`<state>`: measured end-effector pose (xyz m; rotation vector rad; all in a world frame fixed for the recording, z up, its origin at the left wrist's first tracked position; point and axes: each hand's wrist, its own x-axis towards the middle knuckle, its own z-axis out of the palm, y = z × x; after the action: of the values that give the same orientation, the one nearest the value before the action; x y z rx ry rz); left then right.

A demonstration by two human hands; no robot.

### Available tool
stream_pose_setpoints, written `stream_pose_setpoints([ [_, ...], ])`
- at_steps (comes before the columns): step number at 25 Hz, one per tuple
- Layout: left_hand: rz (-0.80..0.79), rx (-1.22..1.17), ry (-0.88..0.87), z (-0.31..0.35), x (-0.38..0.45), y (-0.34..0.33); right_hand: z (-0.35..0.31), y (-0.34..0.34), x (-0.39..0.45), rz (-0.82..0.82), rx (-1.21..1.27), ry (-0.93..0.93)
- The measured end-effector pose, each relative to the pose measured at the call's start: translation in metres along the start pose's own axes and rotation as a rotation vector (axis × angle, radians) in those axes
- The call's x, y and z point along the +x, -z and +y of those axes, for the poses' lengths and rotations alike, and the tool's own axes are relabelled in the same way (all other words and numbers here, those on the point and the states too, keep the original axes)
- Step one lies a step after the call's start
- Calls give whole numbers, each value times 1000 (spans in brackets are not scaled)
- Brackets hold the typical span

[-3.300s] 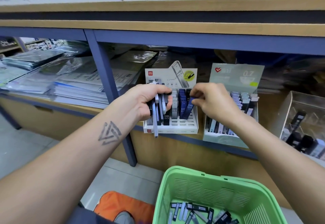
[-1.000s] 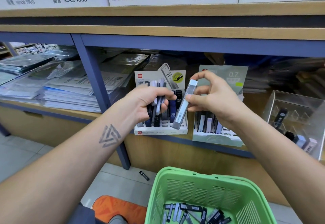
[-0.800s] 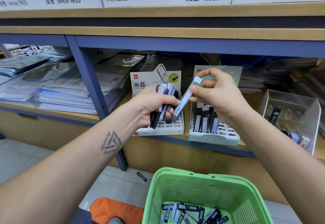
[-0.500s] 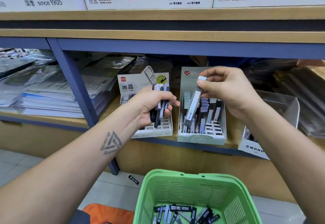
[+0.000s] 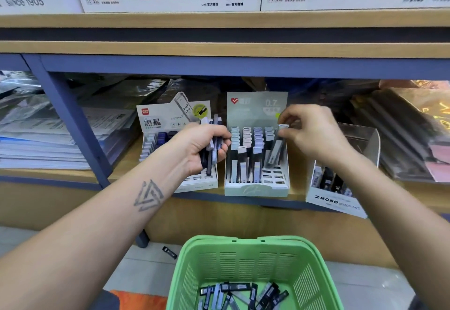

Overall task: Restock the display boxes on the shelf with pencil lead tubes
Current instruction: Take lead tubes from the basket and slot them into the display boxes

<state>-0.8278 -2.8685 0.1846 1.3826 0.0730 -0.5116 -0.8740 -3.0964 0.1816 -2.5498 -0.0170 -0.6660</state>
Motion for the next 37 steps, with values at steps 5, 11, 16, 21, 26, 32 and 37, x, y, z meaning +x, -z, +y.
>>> stream_pose_setpoints([
  [5,-39,20,9,-2,-1,-8,8,-17,-3,14,57,-5],
  [11,-65,19,12,-4,-2,-10,7,-11,0,-86,32,-20],
  [16,-122,7,33,-7,-2,-9,17,-29,-5,-16,-109,116],
  [21,-217,4,36,-8,-4,-11,10,-34,-9,-101,-403,199],
  [26,-330,17,6,-10,-10,-10,-8,-20,-5,-54,-346,135],
  [32,-365,45,3,-12,-14,-12,-34,-11,-8,-238,787,-209],
  [37,-279,37,33,-10,-13,-5,-30,-6,-8,-202,913,-274],
])
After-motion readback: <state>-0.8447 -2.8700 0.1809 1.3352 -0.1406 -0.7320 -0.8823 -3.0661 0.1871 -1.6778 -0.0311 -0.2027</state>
